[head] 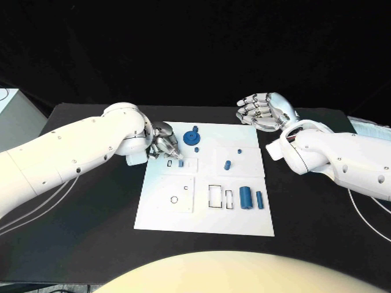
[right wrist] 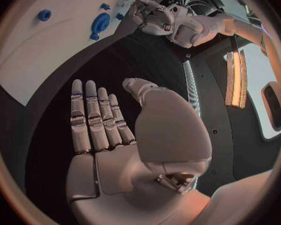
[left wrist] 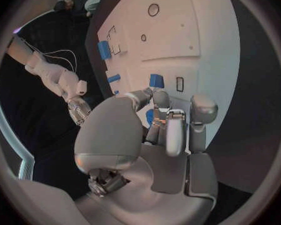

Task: Assemble the parts on the task board

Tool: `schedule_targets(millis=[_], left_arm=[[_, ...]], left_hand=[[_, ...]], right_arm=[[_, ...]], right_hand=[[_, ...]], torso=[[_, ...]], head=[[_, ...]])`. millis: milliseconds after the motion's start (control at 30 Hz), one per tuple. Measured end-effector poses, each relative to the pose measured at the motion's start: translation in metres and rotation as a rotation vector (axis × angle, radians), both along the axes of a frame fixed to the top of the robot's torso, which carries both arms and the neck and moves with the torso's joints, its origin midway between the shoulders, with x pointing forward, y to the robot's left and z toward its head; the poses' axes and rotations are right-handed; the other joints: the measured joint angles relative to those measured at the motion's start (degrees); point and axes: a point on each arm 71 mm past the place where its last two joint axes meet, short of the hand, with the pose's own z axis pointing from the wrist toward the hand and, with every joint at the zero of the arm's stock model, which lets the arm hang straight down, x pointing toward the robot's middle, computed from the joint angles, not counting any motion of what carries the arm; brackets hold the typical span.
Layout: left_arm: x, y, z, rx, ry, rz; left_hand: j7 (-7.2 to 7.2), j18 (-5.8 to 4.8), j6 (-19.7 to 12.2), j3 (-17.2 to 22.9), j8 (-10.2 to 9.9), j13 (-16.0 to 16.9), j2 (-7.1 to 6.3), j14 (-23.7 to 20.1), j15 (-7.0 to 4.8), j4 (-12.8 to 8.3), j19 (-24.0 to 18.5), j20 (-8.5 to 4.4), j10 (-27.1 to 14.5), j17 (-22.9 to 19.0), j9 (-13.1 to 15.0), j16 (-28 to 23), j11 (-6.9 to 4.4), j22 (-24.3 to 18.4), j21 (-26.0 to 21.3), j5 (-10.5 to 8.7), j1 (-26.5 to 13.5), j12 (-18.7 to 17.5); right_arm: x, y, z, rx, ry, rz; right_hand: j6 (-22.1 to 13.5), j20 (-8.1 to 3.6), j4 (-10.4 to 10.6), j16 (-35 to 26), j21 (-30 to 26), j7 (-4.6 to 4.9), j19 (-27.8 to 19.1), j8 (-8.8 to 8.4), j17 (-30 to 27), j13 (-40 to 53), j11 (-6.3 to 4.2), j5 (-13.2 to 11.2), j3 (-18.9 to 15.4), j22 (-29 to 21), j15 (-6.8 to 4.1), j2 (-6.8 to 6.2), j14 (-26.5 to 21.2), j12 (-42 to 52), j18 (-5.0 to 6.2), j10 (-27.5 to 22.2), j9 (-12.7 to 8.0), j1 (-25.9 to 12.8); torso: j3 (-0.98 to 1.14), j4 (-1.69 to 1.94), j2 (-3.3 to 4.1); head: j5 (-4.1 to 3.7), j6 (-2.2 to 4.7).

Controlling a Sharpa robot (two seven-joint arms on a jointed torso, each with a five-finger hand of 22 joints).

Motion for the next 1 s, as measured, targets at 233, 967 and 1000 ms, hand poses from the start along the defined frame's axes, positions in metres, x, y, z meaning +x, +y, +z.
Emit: schedule_targets(millis=[233,967,1000], left_arm=[[0.000,0.000,0.000,-0.005,0.000,0.001],[-0.002,0.013,0.008,-0.044,-0.001,0.025],[-0.003,0.013,0.008,-0.046,0.001,0.027]], left_hand=[[0.00,0.00,0.01,0.00,0.00,0.00,-0.02,0.00,0.00,0.00,0.00,0.00,0.00,0.00,0.00,0.00,0.00,0.00,0.00,0.00,-0.02,0.00],[0.68,0.00,-0.72,-2.78,-1.39,-4.23,-1.08,0.00,0.00,3.73,-1.76,0.51,-2.27,0.00,-0.70,-1.33,0.79,-3.61,-2.01,0.02,-3.50,-2.50],[0.68,0.00,-0.72,-2.78,-1.39,-4.33,-1.19,0.00,0.00,3.72,-1.76,0.51,-2.42,0.00,-0.70,-1.33,0.64,-3.69,-2.01,0.02,-3.40,-2.50]], right_arm=[[0.000,0.000,0.000,0.000,0.001,0.001],[-0.001,-0.002,0.000,0.000,0.002,0.000],[-0.001,-0.002,0.000,-0.001,0.002,-0.001]], right_hand=[[0.00,0.00,0.00,0.00,0.00,0.00,0.00,0.00,0.00,0.01,0.00,0.00,0.00,0.00,0.00,0.00,0.00,0.00,0.00,0.00,0.00,0.00],[0.00,0.00,-0.17,-0.35,0.00,0.00,0.00,0.00,-0.16,-0.19,0.15,0.00,0.17,-0.26,0.00,-0.01,0.00,0.00,0.00,0.15,-0.07,0.01],[0.00,0.00,-0.17,-0.41,0.00,0.00,0.00,0.00,-0.16,-0.19,0.15,0.00,0.17,-0.26,0.00,-0.01,0.00,0.00,0.00,0.15,-0.06,0.01]], torso=[[0.04,0.03,-0.02],[0.05,-0.01,-0.06],[0.05,0.01,-0.06]], head=[[0.05,0.00],[-0.09,0.00],[-0.10,0.00]])
